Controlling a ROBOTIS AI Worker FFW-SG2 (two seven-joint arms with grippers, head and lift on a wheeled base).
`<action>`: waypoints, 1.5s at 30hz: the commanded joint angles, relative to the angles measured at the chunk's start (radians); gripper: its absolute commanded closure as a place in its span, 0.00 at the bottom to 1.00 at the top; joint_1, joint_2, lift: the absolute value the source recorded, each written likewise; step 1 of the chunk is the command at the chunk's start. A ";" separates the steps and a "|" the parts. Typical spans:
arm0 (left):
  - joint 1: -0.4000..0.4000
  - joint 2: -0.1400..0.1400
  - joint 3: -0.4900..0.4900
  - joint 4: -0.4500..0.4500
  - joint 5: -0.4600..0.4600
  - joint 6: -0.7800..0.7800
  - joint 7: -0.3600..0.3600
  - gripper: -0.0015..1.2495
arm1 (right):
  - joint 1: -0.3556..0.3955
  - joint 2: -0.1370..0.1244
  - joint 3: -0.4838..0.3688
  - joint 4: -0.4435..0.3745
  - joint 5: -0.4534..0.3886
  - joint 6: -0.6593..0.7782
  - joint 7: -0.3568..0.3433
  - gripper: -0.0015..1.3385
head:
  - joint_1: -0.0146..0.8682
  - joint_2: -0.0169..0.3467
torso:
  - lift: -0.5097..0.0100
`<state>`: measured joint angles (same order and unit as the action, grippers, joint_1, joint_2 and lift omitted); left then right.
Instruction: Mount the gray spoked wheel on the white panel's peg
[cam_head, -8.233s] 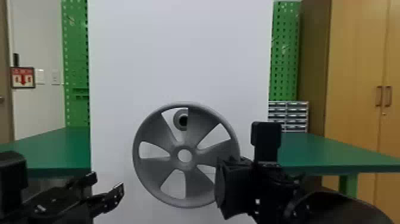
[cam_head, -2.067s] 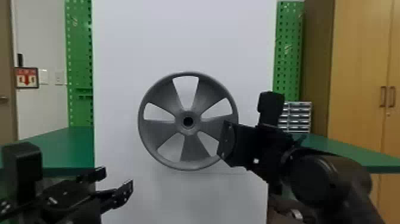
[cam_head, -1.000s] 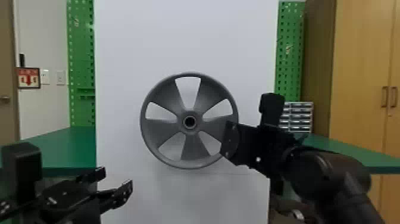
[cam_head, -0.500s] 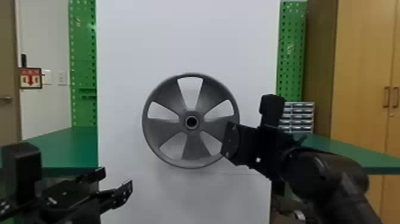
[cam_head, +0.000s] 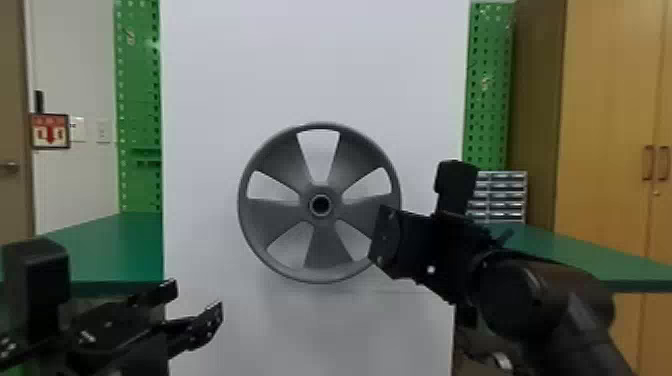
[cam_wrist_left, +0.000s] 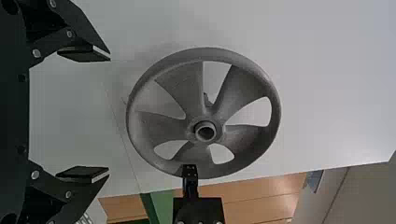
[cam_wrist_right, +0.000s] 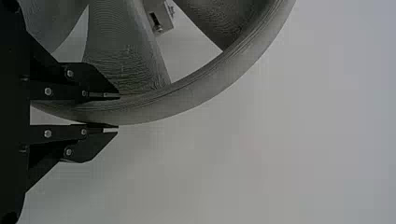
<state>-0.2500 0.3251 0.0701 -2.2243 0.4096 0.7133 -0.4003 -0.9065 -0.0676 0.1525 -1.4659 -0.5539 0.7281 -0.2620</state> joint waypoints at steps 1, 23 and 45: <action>0.000 0.000 -0.001 0.000 0.000 0.000 0.000 0.31 | 0.000 0.000 0.002 0.002 0.000 -0.006 -0.002 0.88 | 0.11 0.03 | 0.05; 0.000 0.002 -0.001 0.000 0.000 0.000 0.000 0.32 | 0.011 -0.003 0.006 0.007 0.002 -0.050 -0.002 0.32 | 0.11 0.03 | 0.05; 0.000 0.002 0.000 0.000 -0.002 0.000 0.000 0.32 | 0.005 -0.006 0.006 0.025 0.025 -0.059 0.060 0.00 | 0.11 0.03 | 0.05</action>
<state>-0.2500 0.3267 0.0704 -2.2243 0.4089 0.7133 -0.4003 -0.9002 -0.0736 0.1589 -1.4446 -0.5316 0.6709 -0.2094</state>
